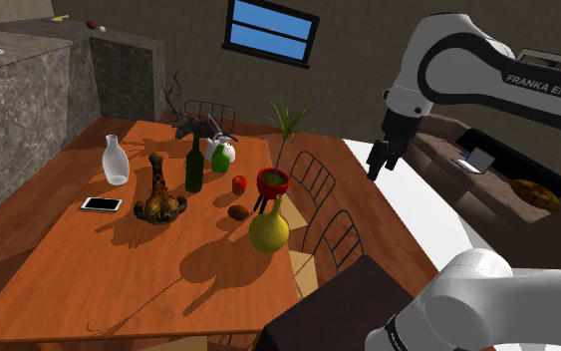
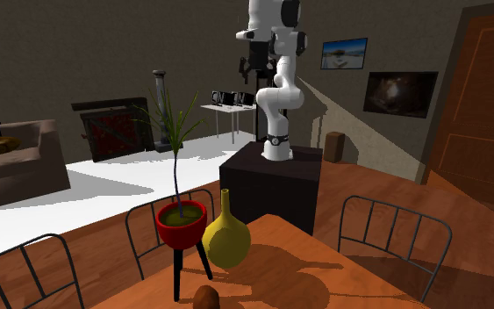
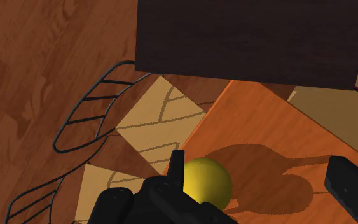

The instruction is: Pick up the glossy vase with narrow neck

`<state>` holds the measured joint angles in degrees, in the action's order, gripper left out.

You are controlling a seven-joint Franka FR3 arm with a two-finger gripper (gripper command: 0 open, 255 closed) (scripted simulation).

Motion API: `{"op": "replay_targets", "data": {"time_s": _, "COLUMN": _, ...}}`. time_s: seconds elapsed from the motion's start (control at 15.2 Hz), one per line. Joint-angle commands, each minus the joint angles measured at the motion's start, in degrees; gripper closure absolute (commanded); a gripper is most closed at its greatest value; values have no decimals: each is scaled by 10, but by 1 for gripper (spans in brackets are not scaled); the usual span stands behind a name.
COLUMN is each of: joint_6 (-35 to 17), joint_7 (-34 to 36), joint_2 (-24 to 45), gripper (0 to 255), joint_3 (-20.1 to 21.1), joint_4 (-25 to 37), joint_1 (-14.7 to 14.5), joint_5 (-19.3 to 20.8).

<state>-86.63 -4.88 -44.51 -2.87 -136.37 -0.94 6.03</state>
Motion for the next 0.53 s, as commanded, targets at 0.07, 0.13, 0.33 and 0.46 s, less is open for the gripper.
{"op": "replay_targets", "data": {"time_s": 0.07, "joint_6": -22, "joint_7": 1, "joint_2": 11, "gripper": 0, "joint_3": -2, "joint_4": -9, "joint_1": 0, "joint_5": 0}}
{"op": "replay_targets", "data": {"time_s": 0.13, "joint_6": -44, "joint_7": 2, "joint_2": 22, "gripper": 0, "joint_3": -4, "joint_4": -17, "joint_1": 0, "joint_5": 0}}
{"op": "replay_targets", "data": {"time_s": 0.33, "joint_6": -110, "joint_7": 5, "joint_2": 62, "gripper": 0, "joint_3": -10, "joint_4": -35, "joint_1": -1, "joint_5": -1}}
{"op": "replay_targets", "data": {"time_s": 0.46, "joint_6": -154, "joint_7": 6, "joint_2": 93, "gripper": 0, "joint_3": -15, "joint_4": -43, "joint_1": -1, "joint_5": -2}}
